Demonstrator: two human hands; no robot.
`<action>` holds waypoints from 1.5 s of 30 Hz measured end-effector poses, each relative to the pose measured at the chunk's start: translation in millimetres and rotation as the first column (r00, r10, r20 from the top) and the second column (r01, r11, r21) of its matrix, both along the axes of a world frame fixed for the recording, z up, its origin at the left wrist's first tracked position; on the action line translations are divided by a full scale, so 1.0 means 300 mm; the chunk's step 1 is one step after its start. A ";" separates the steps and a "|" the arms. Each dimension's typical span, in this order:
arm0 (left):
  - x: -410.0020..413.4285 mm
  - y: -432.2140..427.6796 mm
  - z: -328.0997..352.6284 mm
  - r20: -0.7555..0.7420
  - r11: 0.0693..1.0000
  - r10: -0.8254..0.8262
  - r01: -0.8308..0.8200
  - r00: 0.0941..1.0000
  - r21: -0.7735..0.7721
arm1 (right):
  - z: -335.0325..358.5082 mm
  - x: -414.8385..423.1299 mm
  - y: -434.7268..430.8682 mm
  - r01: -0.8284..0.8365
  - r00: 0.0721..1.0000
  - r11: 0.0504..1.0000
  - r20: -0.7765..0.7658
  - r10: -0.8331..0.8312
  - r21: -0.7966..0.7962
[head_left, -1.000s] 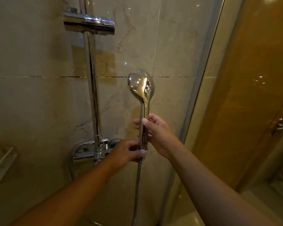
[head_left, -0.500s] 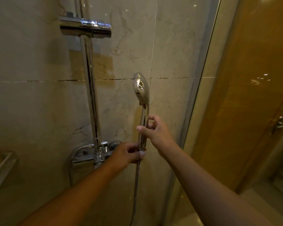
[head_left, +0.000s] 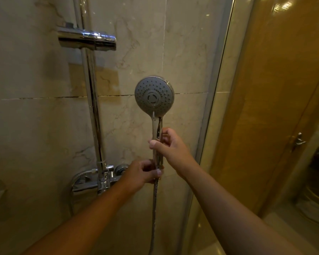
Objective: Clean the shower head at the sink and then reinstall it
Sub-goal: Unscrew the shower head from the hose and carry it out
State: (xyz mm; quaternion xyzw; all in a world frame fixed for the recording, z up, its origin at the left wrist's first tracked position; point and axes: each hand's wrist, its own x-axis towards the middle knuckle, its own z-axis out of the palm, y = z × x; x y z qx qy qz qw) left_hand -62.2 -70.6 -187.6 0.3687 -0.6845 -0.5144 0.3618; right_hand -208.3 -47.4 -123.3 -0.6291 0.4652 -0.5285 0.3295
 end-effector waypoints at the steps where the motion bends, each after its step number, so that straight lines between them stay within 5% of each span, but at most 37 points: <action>1: -0.001 0.004 0.001 0.007 1.000 0.010 -0.010 1.000 -0.003 | -0.003 0.005 -0.003 0.049 0.997 0.999 -0.066 -0.050 -0.025; 9: 0.036 0.022 -0.002 0.020 0.999 -0.010 0.010 1.000 -0.042 | -0.009 0.030 -0.032 0.167 0.942 0.973 -0.265 -0.205 -0.160; 14: 0.043 0.030 0.007 -0.015 0.999 -0.010 0.009 1.000 -0.048 | 0.008 0.009 -0.018 -0.032 0.994 0.999 0.109 0.033 -0.012; 20: 0.041 0.046 0.021 -0.003 0.999 -0.015 0.014 1.000 -0.048 | 0.012 -0.002 -0.007 -0.123 0.963 0.992 0.244 0.111 0.036; 26: 0.012 0.062 0.012 0.000 0.998 0.037 -0.037 0.999 -0.049 | 0.003 0.007 -0.004 0.052 0.999 0.998 -0.011 -0.052 -0.044; 31: 0.015 0.065 -0.006 0.028 0.998 0.038 -0.036 0.999 -0.049 | 0.011 0.014 -0.025 0.076 0.997 0.997 -0.032 -0.076 0.016; 37: 0.033 0.059 0.018 0.026 0.998 -0.002 0.003 1.000 -0.060 | 0.030 -0.018 -0.015 -0.181 0.925 0.976 0.358 0.127 0.122; 45: 0.001 0.050 0.024 -0.036 1.000 -0.001 0.000 0.999 -0.028 | 0.036 -0.029 -0.007 -0.214 0.876 0.972 0.459 0.148 0.094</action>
